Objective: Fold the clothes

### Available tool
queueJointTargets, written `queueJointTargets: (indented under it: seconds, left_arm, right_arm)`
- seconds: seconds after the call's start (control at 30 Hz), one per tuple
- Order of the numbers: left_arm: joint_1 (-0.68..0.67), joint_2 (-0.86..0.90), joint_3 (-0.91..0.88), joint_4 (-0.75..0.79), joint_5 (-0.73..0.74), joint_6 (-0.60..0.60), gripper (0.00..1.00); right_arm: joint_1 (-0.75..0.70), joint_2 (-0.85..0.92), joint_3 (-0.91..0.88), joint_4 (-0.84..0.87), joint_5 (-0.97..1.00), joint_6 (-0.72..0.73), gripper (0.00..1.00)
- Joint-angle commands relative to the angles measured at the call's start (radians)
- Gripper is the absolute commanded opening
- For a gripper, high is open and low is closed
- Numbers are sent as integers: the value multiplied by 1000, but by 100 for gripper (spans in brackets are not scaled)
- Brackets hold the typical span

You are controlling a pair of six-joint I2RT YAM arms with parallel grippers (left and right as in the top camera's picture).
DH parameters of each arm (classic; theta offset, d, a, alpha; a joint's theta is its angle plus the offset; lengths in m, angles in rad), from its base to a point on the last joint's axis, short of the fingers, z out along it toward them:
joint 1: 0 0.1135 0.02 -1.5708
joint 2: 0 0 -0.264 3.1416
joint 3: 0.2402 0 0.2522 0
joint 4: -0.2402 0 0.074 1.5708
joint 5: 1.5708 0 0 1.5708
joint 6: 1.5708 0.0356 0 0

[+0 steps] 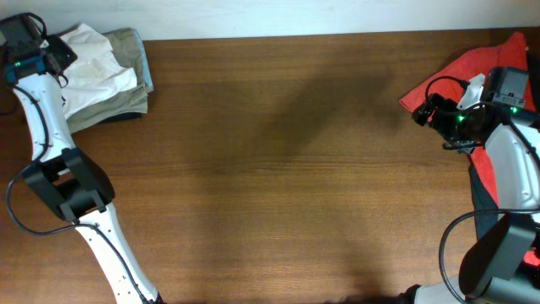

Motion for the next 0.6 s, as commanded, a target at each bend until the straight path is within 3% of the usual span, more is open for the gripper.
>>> queueJointTargets:
  seconds: [0.0, 0.23, 0.57]
  left_arm:
    - [6, 105, 8, 79, -22, 37, 1]
    - [29, 190, 9, 97, -253, 122, 1]
    - [19, -25, 103, 104, -245, 87, 4]
  right_arm:
    - [0, -11, 19, 3, 6, -2, 99]
    - [0, -11, 19, 3, 6, -2, 99]
    - [0, -11, 19, 3, 6, -2, 99]
